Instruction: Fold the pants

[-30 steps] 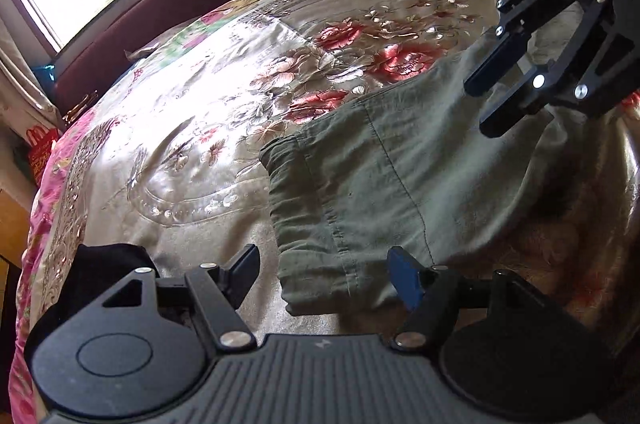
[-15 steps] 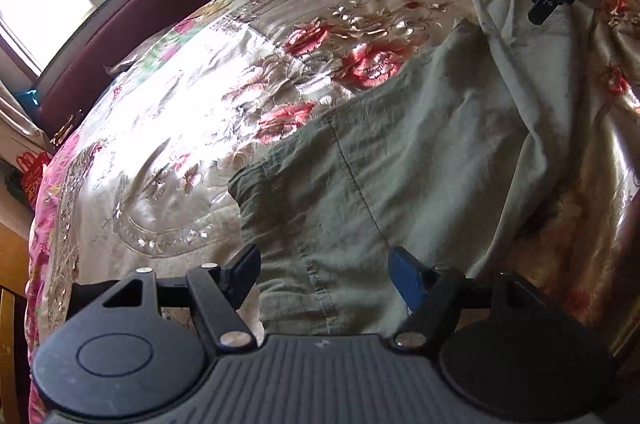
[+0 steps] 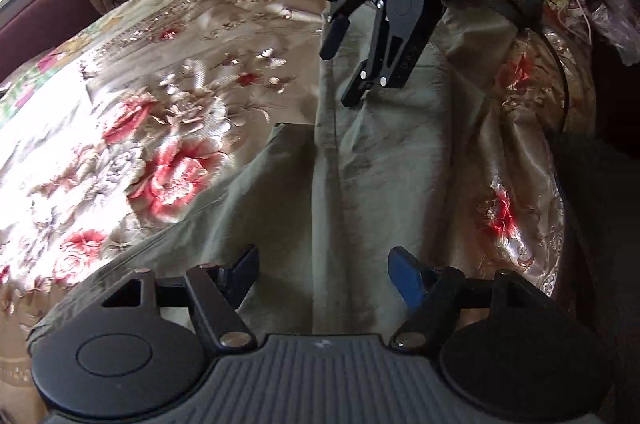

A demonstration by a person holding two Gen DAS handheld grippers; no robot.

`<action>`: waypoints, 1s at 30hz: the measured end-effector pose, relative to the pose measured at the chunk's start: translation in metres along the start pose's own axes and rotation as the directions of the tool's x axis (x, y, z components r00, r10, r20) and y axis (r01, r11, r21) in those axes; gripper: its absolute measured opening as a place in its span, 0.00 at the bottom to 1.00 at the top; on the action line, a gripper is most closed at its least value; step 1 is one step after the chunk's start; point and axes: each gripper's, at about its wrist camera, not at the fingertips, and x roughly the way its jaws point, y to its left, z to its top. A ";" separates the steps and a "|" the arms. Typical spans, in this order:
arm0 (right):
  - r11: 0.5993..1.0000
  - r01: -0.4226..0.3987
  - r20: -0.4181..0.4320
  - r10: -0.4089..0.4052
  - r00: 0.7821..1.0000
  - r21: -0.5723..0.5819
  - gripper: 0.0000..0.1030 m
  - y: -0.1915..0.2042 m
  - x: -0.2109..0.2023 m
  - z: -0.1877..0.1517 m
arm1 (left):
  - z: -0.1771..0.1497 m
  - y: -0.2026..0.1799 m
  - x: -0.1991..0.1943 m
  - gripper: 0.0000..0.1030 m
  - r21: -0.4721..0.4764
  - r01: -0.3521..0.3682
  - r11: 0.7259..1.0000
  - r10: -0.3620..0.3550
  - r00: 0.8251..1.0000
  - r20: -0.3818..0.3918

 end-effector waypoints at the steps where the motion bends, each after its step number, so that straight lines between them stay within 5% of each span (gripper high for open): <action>1: 0.999 -0.009 -0.023 0.008 1.000 -0.032 0.62 -0.003 0.006 0.001 | 0.002 0.000 0.006 0.83 -0.002 0.023 1.000 -0.023 1.000 -0.012; 6: 0.984 -0.135 -0.127 0.121 0.985 -0.114 0.62 -0.028 0.029 0.006 | 0.008 0.006 0.025 0.83 -0.028 0.108 0.994 -0.110 0.992 -0.069; 15: 0.949 -0.208 -0.278 0.138 0.951 -0.237 0.62 -0.026 0.046 0.028 | 0.007 0.023 0.034 0.83 -0.110 0.174 0.978 -0.180 0.982 -0.047; 18: 0.945 -0.210 -0.307 0.128 0.943 -0.252 0.50 -0.017 0.045 0.026 | 0.007 0.025 0.036 0.83 -0.117 0.183 0.976 -0.187 0.982 -0.027; 22: 0.951 -0.157 -0.350 0.056 0.935 -0.267 0.09 0.001 0.040 0.018 | 0.005 0.025 0.037 0.81 -0.139 0.168 0.976 -0.170 0.985 0.001; 26: 0.976 -0.020 -0.331 -0.054 0.942 -0.217 0.04 0.014 0.022 0.004 | 0.005 0.023 0.037 0.56 -0.133 0.087 0.987 -0.086 0.996 0.013; 30: 0.979 0.137 -0.242 -0.170 0.955 -0.150 0.03 0.016 -0.012 0.002 | 0.010 0.031 0.035 0.27 -0.165 0.081 0.983 -0.079 0.997 0.020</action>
